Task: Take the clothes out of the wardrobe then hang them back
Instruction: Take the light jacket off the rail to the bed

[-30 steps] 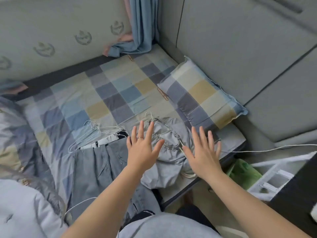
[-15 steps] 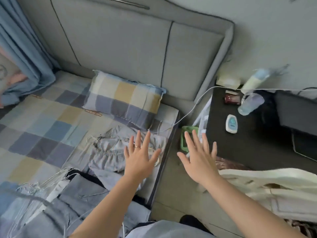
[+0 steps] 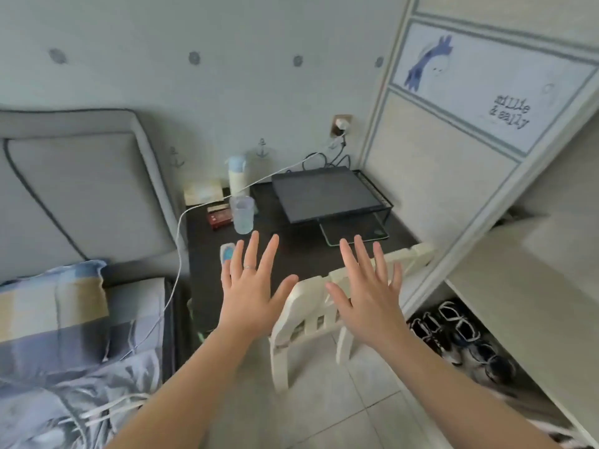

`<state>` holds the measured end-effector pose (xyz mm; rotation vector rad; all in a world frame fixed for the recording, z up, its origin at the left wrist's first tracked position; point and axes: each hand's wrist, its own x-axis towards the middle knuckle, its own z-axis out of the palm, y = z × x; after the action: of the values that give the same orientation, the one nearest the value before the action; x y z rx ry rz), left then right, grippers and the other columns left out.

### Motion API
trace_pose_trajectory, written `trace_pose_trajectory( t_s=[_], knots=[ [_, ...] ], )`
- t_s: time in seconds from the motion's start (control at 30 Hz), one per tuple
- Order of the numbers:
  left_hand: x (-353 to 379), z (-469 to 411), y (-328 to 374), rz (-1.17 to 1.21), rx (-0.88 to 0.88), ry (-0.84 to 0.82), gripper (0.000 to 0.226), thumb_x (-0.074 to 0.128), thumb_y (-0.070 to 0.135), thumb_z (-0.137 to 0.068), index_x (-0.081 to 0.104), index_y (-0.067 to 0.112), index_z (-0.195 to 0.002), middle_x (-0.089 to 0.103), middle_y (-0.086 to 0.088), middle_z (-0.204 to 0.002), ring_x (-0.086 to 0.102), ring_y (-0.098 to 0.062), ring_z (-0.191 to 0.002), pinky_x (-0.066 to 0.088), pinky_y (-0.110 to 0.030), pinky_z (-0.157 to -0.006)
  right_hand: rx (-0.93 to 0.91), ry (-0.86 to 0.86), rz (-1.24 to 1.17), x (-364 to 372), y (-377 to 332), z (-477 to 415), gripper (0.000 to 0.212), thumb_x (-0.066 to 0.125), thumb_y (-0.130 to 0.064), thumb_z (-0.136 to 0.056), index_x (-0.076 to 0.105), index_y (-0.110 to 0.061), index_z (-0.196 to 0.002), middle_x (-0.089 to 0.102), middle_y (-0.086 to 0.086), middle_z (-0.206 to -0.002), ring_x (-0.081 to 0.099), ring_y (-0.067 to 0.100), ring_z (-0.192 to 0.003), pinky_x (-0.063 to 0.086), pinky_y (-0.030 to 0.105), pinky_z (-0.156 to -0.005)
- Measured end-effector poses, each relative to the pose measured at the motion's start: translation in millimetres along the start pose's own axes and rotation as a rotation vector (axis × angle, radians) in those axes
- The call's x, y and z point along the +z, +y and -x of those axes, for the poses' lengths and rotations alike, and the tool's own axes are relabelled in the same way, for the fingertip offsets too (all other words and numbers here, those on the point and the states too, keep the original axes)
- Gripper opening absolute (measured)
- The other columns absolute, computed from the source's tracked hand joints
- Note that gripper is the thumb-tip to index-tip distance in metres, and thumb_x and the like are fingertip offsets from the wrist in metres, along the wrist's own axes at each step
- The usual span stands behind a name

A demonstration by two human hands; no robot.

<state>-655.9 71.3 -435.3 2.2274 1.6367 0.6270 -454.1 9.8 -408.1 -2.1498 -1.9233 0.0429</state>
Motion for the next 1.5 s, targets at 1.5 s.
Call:
trace_pose_trajectory(
  t_s=[1.5],
  knots=[
    [27.1,-237.5,1051.6,0.699,1.67,-0.071,0.068,0.031,0.068,-0.097,0.005,0.046,-0.156,-0.003,0.01,-0.168,-0.012,-0.014,-0.153,0.001,-0.042,-0.123,1.315,0.648,1.079,-715.1,510.4,48.8,0.069,0.028,-0.062,-0.097,0.004,-0.033,-0.155,0.01,-0.001,-0.163,-0.001,0.029,-0.151,0.006,0.055,-0.118]
  ],
)
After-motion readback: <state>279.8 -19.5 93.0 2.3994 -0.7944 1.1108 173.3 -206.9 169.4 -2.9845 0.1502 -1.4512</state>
